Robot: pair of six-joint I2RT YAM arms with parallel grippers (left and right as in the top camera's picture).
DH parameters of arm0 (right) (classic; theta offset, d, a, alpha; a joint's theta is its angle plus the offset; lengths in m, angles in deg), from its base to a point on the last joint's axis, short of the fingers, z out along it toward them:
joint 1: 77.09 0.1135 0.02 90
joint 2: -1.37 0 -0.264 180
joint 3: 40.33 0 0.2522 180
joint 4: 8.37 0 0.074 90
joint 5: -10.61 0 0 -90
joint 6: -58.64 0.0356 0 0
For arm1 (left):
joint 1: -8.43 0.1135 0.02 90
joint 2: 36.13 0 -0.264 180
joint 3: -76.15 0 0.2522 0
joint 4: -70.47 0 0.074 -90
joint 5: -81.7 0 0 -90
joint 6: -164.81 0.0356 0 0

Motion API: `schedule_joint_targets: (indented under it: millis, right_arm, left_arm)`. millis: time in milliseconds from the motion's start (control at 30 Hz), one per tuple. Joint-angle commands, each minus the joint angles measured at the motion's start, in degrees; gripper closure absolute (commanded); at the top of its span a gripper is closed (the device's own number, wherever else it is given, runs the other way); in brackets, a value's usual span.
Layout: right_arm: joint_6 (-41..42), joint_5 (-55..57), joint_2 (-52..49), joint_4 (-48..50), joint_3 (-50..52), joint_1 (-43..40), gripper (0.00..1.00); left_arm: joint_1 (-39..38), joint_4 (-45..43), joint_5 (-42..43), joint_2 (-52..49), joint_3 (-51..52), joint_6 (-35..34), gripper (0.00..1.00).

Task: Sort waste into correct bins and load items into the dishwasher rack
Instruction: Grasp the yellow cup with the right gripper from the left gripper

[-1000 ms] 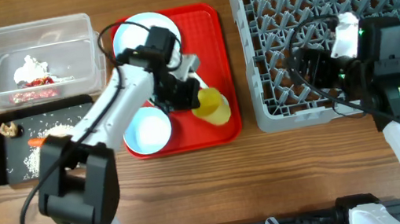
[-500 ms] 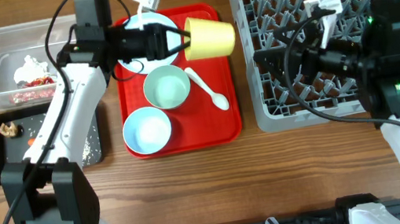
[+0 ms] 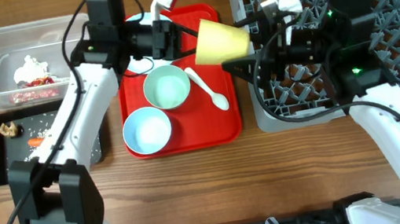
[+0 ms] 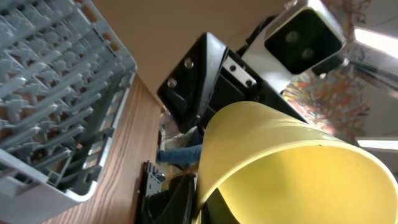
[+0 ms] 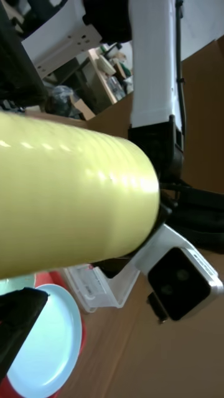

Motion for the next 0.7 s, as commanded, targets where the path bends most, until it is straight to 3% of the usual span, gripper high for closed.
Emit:
schedule_joint_targets:
  millis: [0,200,267,400,667]
  right_arm:
    - [3.3,-2.01,-1.01,1.77,-0.92,0.24,0.11]
    - [3.34,-2.05,-1.01,1.75,-0.92,0.24,0.36]
    - [3.34,-2.05,-1.01,1.75,-0.92,0.24,0.37]
    - [3.37,-2.05,-1.01,1.6,-0.92,0.15,0.4]
    - [4.85,-2.69,-0.61,-0.33,-0.92,-4.04,0.41]
  left_arm:
    - [-0.87,-0.17,1.86,1.2,-0.57,-0.83,0.96]
    - [-0.87,-0.2,1.73,1.2,-0.57,-0.79,0.96]
    - [-0.85,-0.2,1.73,1.2,-0.57,-0.79,0.91]
    - [-0.81,-0.2,1.7,1.18,-0.57,-0.74,0.64]
    - [1.49,-0.2,-4.17,1.18,-0.57,-0.15,0.6]
